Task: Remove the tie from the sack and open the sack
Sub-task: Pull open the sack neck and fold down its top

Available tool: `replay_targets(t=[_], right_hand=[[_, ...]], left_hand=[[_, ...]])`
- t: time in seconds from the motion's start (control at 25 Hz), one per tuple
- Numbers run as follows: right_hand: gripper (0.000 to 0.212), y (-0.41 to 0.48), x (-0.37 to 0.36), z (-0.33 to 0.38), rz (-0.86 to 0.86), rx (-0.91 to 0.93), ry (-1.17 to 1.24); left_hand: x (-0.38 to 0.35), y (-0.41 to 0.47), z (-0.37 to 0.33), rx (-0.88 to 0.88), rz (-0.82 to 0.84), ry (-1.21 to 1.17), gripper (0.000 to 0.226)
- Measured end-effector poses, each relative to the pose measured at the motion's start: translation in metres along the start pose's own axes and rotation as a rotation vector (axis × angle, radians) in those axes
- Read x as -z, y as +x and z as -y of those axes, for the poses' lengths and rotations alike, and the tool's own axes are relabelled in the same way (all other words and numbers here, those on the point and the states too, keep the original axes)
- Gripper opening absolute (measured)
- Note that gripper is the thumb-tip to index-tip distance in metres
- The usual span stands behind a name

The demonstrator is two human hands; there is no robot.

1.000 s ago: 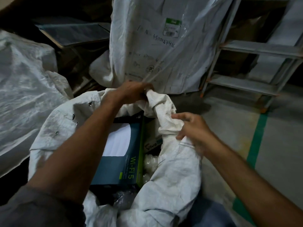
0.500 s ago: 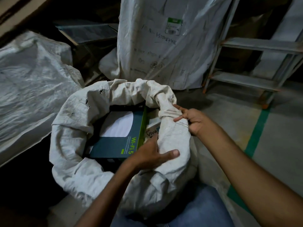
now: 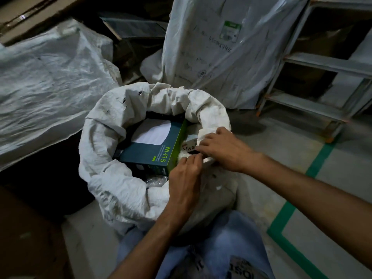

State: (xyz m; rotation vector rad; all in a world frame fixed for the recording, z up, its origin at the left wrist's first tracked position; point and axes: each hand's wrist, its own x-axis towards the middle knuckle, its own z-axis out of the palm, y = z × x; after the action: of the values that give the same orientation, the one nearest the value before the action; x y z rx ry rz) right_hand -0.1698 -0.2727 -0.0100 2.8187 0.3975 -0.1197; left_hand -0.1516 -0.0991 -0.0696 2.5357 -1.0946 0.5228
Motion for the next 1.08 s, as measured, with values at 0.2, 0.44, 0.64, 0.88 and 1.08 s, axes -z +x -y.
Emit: replay_targets(t=[0.2, 0.44, 0.64, 0.88, 1.08], right_hand=[[0.009, 0.005, -0.045, -0.001, -0.438, -0.105, -0.192], [0.014, -0.015, -0.074, 0.03, -0.603, -0.363, -0.169], [0.083, -0.028, -0.042, 0.07, -0.242, -0.226, 0.078], [0.052, -0.004, -0.002, 0.088, -0.188, -0.075, -0.024], [0.059, -0.006, -0.007, 0.129, 0.019, 0.097, 0.068]], left_hand=[[0.023, -0.013, 0.033, 0.049, 0.242, -0.368, 0.049], [0.032, -0.061, 0.098, -0.151, 0.411, 0.133, 0.081], [0.017, -0.101, 0.097, -0.253, 0.031, 0.206, 0.023], [0.016, -0.119, 0.088, -0.254, -0.141, 0.187, 0.018], [0.052, -0.118, 0.087, 0.034, 0.273, -0.154, 0.029]])
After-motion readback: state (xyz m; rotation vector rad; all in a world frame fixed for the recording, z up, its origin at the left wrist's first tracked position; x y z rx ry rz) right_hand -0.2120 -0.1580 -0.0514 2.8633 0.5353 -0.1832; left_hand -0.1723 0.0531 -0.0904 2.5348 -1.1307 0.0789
